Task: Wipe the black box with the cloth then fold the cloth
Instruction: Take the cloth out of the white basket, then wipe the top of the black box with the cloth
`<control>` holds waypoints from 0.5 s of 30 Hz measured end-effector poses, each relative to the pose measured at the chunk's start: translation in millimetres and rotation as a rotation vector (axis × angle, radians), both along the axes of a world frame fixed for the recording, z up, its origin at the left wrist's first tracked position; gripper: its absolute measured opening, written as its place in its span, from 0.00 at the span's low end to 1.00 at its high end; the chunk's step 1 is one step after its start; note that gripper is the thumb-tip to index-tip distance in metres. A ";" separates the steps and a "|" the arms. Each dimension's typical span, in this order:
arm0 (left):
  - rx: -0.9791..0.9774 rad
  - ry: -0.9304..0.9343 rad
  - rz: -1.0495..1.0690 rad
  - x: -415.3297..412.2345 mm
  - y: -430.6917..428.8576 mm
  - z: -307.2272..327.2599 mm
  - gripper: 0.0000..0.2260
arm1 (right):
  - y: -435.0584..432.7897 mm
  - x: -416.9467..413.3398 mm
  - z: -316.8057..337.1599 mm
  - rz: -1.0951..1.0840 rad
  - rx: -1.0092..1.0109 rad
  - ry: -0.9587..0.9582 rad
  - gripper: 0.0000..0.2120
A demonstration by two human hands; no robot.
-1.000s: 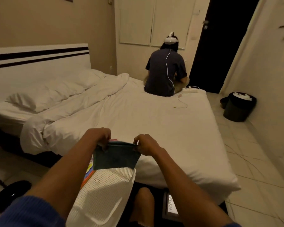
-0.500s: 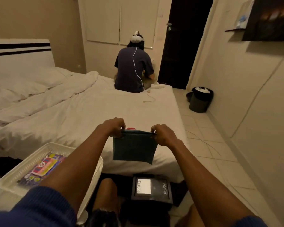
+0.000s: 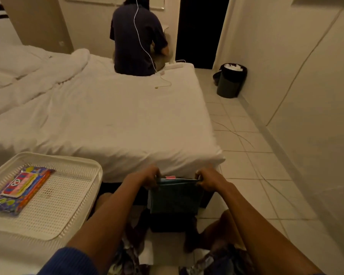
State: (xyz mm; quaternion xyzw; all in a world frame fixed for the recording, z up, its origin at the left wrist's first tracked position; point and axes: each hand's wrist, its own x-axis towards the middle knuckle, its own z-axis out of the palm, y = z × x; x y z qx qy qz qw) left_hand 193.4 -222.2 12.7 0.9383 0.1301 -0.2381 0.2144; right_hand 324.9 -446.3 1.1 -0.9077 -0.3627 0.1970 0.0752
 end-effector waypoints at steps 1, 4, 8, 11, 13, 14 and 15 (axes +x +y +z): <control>-0.028 0.032 -0.006 1.6 -3.3 -6.8 0.11 | -4.3 1.0 -6.7 -0.004 -0.012 0.018 0.06; -0.096 0.105 0.012 9.0 -10.8 -24.2 0.06 | -13.3 7.9 -28.1 -0.002 -0.048 0.051 0.07; -0.065 0.052 0.040 20.4 -12.9 -53.4 0.12 | -13.3 15.4 -54.9 -0.050 -0.059 0.084 0.05; -0.069 -0.015 0.111 26.6 -11.3 -79.0 0.15 | -8.9 25.6 -75.5 -0.102 -0.066 0.085 0.06; -0.057 -0.085 0.153 31.8 -8.3 -94.3 0.15 | -3.8 34.4 -87.1 -0.115 -0.059 0.069 0.04; -0.049 -0.125 0.172 35.1 -6.1 -101.6 0.14 | -0.7 38.5 -91.5 -0.120 -0.052 0.057 0.03; -0.049 -0.160 0.200 39.0 -4.2 -108.7 0.14 | 2.3 42.6 -95.5 -0.125 -0.046 0.042 0.02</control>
